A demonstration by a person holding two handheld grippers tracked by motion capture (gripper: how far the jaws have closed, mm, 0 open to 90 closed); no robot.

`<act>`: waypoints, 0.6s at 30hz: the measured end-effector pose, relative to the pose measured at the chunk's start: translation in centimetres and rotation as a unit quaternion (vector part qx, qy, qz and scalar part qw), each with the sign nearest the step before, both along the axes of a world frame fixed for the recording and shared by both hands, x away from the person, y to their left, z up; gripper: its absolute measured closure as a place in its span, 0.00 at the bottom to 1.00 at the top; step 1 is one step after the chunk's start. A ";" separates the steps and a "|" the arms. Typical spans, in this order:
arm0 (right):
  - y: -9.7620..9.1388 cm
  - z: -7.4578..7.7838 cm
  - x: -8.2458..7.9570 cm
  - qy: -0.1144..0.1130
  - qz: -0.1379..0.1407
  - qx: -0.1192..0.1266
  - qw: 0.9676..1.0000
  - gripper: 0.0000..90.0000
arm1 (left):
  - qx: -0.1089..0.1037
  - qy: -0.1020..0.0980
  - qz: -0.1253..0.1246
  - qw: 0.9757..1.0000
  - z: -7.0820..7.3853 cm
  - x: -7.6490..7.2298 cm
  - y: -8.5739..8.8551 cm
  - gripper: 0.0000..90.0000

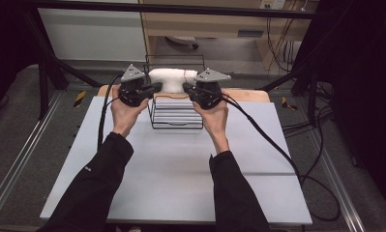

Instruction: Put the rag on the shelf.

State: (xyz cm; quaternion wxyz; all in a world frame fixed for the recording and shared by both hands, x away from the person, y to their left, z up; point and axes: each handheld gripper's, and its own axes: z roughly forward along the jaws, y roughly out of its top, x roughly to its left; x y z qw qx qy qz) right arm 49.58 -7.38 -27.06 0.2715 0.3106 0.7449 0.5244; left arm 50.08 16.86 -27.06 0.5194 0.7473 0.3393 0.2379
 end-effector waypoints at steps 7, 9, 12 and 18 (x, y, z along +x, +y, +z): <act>-1.2 1.2 -1.7 0.004 0.002 0.019 1.000 0.78 | -0.003 0.009 -0.008 1.000 0.6 -1.7 0.8 0.84; -1.8 1.4 -2.1 0.010 0.000 0.013 1.000 0.72 | -0.007 0.013 -0.008 1.000 0.5 -2.1 1.1 0.78; -2.6 1.5 -2.8 0.016 -0.006 0.011 1.000 0.61 | 0.001 0.010 -0.003 1.000 0.1 -2.7 1.5 0.70; -4.8 0.9 -4.1 0.033 -0.016 0.021 0.999 0.40 | 0.024 0.022 -0.008 0.999 -1.9 -3.9 2.3 0.53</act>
